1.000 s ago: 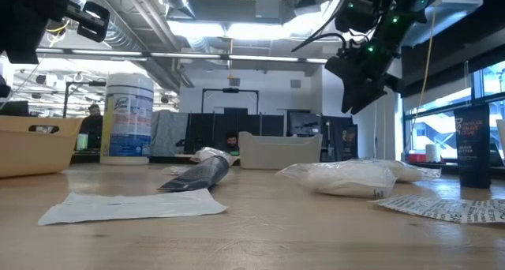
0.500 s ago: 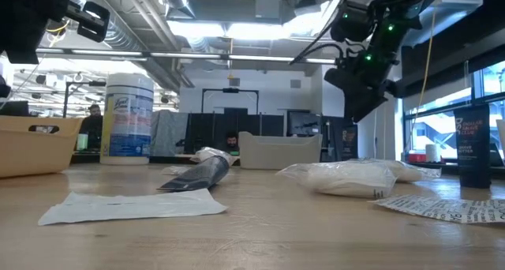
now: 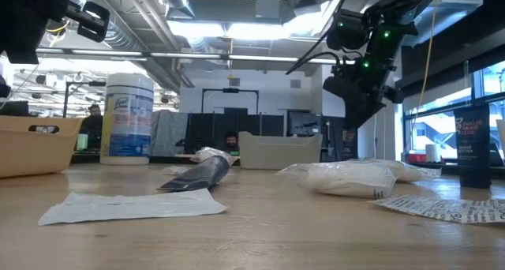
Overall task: Pick & Place Travel size toiletries
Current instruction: Put the blue shaving cream into the white bin
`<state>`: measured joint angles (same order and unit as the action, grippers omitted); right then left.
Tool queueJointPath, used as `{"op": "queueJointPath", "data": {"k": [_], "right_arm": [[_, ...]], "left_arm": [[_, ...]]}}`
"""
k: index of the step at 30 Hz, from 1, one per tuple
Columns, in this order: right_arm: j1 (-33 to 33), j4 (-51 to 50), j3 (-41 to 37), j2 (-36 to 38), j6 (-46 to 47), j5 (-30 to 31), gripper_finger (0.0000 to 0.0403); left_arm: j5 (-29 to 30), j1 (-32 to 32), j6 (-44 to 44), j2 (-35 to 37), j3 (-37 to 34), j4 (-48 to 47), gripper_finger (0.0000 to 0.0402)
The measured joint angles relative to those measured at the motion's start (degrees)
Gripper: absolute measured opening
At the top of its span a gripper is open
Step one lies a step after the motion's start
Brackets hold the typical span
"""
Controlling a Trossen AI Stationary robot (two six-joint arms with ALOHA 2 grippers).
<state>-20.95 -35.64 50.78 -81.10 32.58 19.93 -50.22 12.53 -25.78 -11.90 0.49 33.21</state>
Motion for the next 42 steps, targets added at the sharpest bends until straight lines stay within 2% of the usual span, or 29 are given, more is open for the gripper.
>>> {"op": "queueJointPath", "data": {"k": [16, 42], "right_arm": [[0.0, -0.4, 0.0, 0.0, 0.0, 0.1, 0.0008], [0.0, -0.6, 0.0, 0.0, -0.2, 0.1, 0.0006]], "left_arm": [[0.0, 0.0, 0.0, 0.0, 0.0, 0.0, 0.0012], [0.0, 0.0, 0.0, 0.0, 0.0, 0.0, 0.0012]]}}
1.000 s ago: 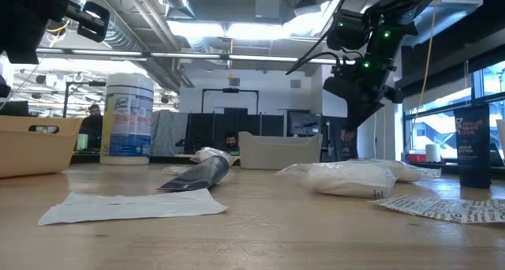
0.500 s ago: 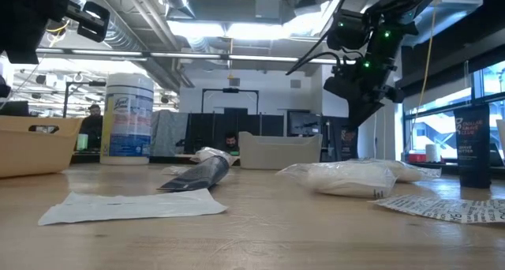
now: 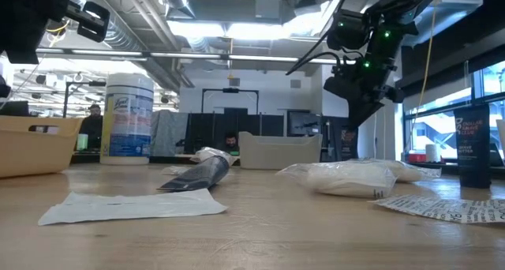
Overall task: Pick & Place Travel size toiletries
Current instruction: Put the blue shaving cream into the white bin
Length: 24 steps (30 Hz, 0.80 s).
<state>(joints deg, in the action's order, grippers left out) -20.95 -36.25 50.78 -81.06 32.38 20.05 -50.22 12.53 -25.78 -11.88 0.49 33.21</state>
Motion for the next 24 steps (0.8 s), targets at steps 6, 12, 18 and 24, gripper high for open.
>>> {"op": "queueJointPath", "data": {"k": [6, 12, 18, 24], "right_arm": [[0.0, 0.0, 0.0, 0.0, -0.1, 0.0, 0.0007], [0.0, -0.4, 0.0, 0.5, -1.4, -0.2, 0.0008], [0.0, -0.2, 0.0, 3.1, -1.5, -1.1, 0.0007], [0.0, -0.2, 0.0, 6.7, -1.6, -5.3, 0.0005]], "left_arm": [[0.0, 0.0, 0.0, 0.0, 0.0, 0.0, 0.0013], [0.0, 0.0, 0.0, 0.0, 0.0, 0.0, 0.0011], [0.0, 0.0, 0.0, 0.0, 0.0, 0.0, 0.0013], [0.0, 0.0, 0.0, 0.0, 0.0, 0.0, 0.0011]]}}
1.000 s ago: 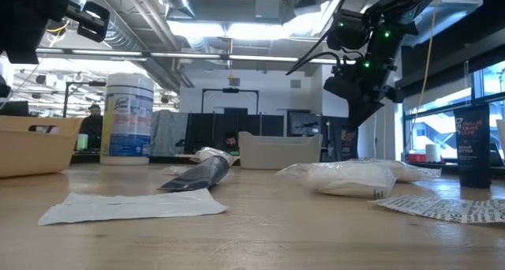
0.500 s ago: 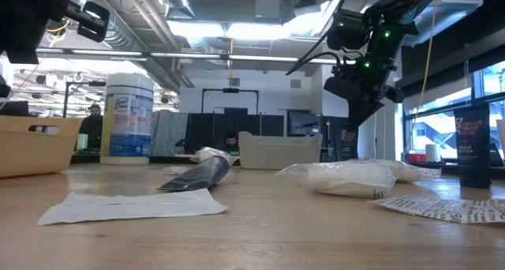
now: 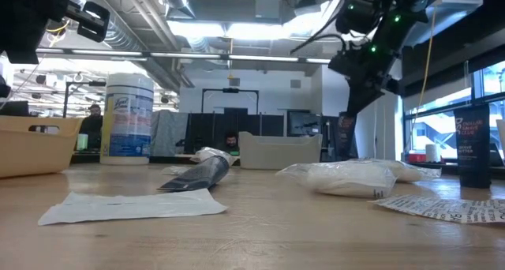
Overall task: Pick & Place Travel size toiletries
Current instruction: Put the blue shaving cream into the white bin
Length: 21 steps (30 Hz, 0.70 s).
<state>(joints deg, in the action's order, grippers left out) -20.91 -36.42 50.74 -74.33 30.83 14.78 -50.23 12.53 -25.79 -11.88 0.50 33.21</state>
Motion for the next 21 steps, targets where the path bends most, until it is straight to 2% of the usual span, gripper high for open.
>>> {"op": "queueJointPath", "data": {"k": [7, 21], "right_arm": [[2.2, 0.1, 0.0, 4.9, 0.0, -1.3, 0.0004], [13.3, 0.2, 0.0, 15.2, 3.7, -1.3, 0.0004]], "left_arm": [[0.0, 0.0, 0.0, 0.0, 0.0, 0.0, 0.0012], [0.0, 0.0, 0.0, 0.0, 0.0, 0.0, 0.0011]]}}
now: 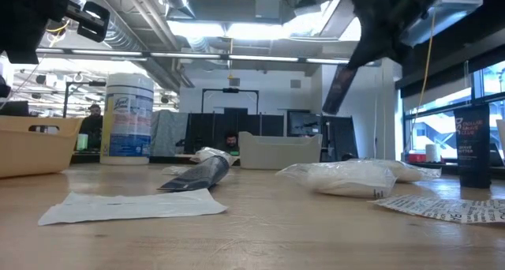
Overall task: Pick & Place Travel size toiletries
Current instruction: Put the blue shaving cream into the white bin
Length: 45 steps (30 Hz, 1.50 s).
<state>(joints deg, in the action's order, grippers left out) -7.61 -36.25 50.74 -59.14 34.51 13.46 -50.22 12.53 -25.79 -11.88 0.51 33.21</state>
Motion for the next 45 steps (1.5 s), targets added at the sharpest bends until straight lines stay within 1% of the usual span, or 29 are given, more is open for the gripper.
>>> {"op": "queueJointPath", "data": {"k": [9, 15, 19, 29, 32, 35, 42, 45], "right_arm": [[10.7, 0.0, 0.0, 2.2, 4.7, 0.2, 0.0003], [18.5, 0.0, 0.0, 2.2, 10.6, 3.0, 0.0003], [24.2, -0.5, 0.5, 2.2, 14.1, 6.0, 0.0002], [39.7, -2.1, 7.1, 0.6, 20.0, 17.2, 0.0002], [43.4, -3.0, 8.4, -0.4, 22.2, 19.1, 0.0001], [46.6, -3.7, 8.6, -1.8, 25.4, 19.4, 0.0001], [54.2, -8.5, 8.6, -5.7, 38.1, 18.5, 0.0001], [57.7, -8.9, 8.6, -7.3, 43.2, 18.2, 0.0001]], "left_arm": [[0.0, 0.0, 0.0, 0.0, 0.0, 0.0, 0.0011], [0.0, 0.0, 0.0, 0.0, 0.0, 0.0, 0.0013], [0.0, 0.0, 0.0, 0.0, 0.0, 0.0, 0.0011], [0.0, 0.0, 0.0, 0.0, 0.0, 0.0, 0.0011], [0.0, 0.0, 0.0, 0.0, 0.0, 0.0, 0.0011], [0.0, 0.0, 0.0, 0.0, 0.0, 0.0, 0.0013], [0.0, 0.0, 0.0, 0.0, 0.0, 0.0, 0.0011], [0.0, 0.0, 0.0, 0.0, 0.0, 0.0, 0.0013]]}}
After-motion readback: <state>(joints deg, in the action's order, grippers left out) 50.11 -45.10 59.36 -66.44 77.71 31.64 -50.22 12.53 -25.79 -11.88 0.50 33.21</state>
